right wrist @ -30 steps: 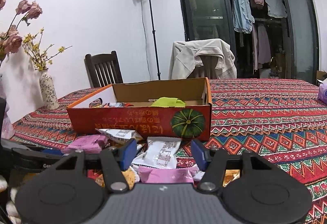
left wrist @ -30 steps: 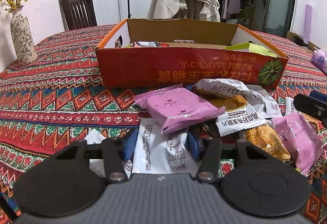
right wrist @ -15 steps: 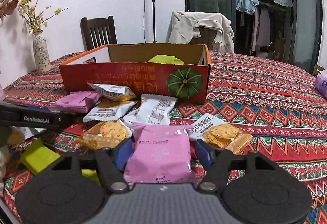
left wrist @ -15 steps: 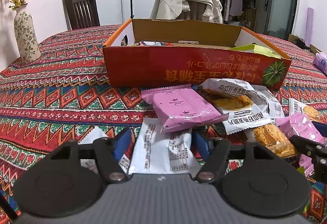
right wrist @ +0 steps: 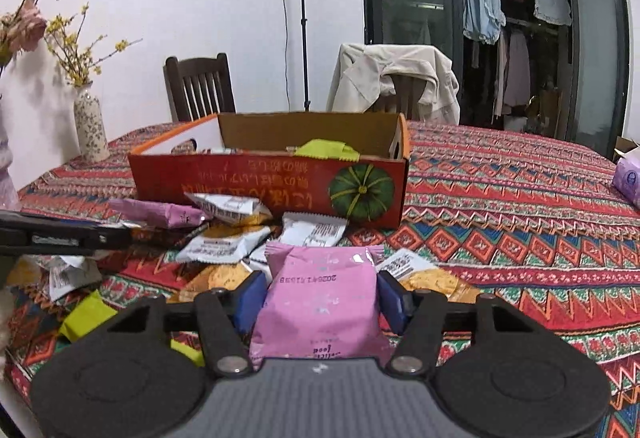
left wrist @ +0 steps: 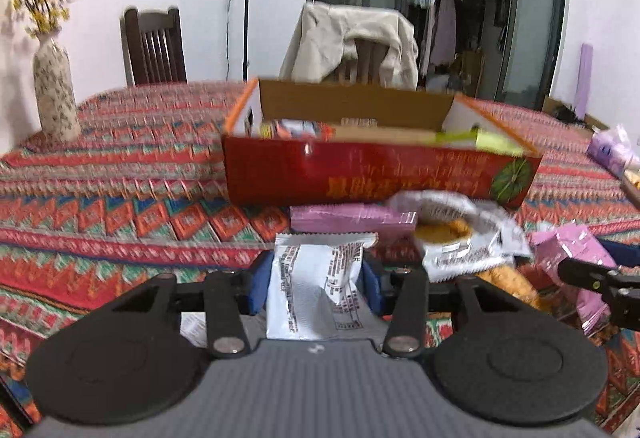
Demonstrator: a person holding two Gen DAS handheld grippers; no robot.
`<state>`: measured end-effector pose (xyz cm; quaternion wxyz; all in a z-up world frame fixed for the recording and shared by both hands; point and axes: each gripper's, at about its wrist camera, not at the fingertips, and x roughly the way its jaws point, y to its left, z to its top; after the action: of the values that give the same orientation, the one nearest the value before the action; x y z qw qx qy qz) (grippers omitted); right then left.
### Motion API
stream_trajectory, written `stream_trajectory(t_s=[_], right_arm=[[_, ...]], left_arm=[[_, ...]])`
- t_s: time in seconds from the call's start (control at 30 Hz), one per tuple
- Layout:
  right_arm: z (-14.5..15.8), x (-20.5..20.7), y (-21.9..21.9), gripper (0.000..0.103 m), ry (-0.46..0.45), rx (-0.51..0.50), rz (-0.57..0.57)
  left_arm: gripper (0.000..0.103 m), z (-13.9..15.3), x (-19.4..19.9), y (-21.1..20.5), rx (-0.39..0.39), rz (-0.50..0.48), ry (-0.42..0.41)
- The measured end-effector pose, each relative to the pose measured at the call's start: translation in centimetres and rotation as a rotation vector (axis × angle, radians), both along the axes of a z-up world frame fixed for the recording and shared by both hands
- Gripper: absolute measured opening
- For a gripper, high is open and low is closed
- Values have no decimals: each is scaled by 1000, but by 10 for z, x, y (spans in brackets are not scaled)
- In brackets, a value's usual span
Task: Organize snacks
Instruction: 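Lift and carry both packets over the cardboard box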
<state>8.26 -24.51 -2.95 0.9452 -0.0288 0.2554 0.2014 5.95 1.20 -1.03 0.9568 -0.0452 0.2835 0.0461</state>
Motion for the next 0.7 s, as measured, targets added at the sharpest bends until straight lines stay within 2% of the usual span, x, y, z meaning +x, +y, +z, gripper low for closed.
stream_trajectory(t_s=[0.3,0.53,0.7], right_arm=[[22,10,1,60,-56,29,-10],[52,37,13,60,-105,52,-10],[71,65,28,60,-122,63,-8]], left_arm=[[48,42,-6,-2,34,-14,-144],[48,67,25,-5,46,-12,-204],[48,81,51,-5,29,-8,-212]])
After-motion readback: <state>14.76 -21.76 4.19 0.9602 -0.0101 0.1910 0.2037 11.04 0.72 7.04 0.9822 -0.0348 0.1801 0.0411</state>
